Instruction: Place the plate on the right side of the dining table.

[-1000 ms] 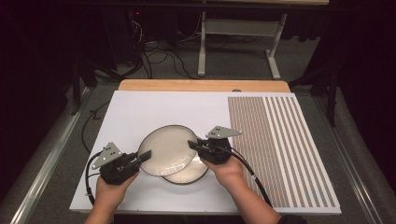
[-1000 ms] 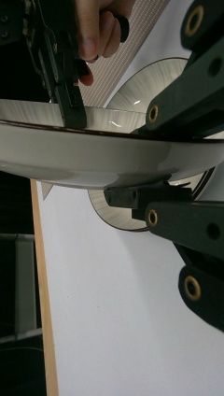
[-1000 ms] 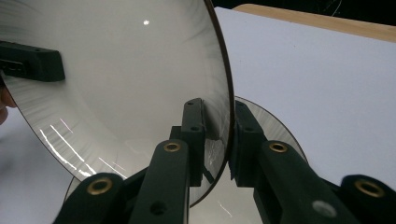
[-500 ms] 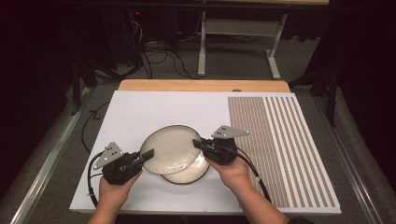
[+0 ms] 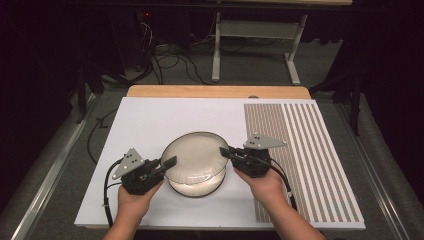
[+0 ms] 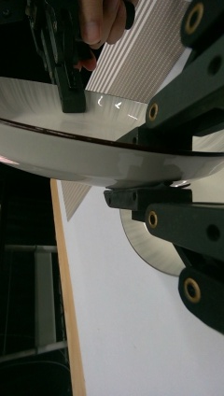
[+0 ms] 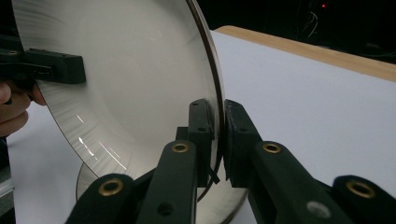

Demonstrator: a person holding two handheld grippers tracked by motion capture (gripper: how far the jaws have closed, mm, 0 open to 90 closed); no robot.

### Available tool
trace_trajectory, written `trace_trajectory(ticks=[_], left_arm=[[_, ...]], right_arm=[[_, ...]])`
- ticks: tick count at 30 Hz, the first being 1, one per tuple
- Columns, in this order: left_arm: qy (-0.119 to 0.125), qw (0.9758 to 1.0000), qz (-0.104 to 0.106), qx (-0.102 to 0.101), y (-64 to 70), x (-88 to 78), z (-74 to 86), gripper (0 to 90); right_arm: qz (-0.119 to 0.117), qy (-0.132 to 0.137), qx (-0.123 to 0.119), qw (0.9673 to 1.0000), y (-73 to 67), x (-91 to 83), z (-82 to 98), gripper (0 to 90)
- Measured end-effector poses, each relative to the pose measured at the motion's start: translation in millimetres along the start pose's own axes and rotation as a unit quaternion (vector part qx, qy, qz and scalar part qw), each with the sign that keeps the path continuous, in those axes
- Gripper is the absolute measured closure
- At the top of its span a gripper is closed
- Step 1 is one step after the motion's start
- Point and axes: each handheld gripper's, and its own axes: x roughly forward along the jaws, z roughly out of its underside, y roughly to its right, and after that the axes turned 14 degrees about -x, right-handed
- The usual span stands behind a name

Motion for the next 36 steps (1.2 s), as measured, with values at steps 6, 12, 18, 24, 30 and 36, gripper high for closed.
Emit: trace_trajectory(ticks=[6,12,18,24,30,36], left_arm=[[-0.002,0.9998,0.017,0.003,16.7,21.3,-6.6,78.4],[-0.010,0.9994,0.031,0.012,35.9,46.6,-9.6,78.4],[-0.025,0.9984,0.046,0.022,56.4,76.5,-9.9,78.3],[-0.035,0.9974,0.060,0.017,74.2,105.6,-6.1,78.2],[-0.043,0.9963,0.073,0.015,88.1,128.3,-2.6,77.9],[-0.053,0.9952,0.081,0.014,98.1,149.1,-0.9,77.4]], right_arm=[[0.015,0.004,-0.002,0.9999,12.3,-25.6,3.5,85.7],[0.033,0.007,0.007,0.9994,26.9,-52.3,15.2,85.7],[0.050,0.006,0.023,0.9985,42.6,-79.5,34.7,85.8],[0.065,0.005,0.036,0.9972,57.2,-103.1,53.1,85.8],[0.084,0.001,0.049,0.9953,66.8,-124.2,66.0,85.8],[0.098,-0.002,0.060,0.9934,74.8,-139.9,77.5,86.1]])
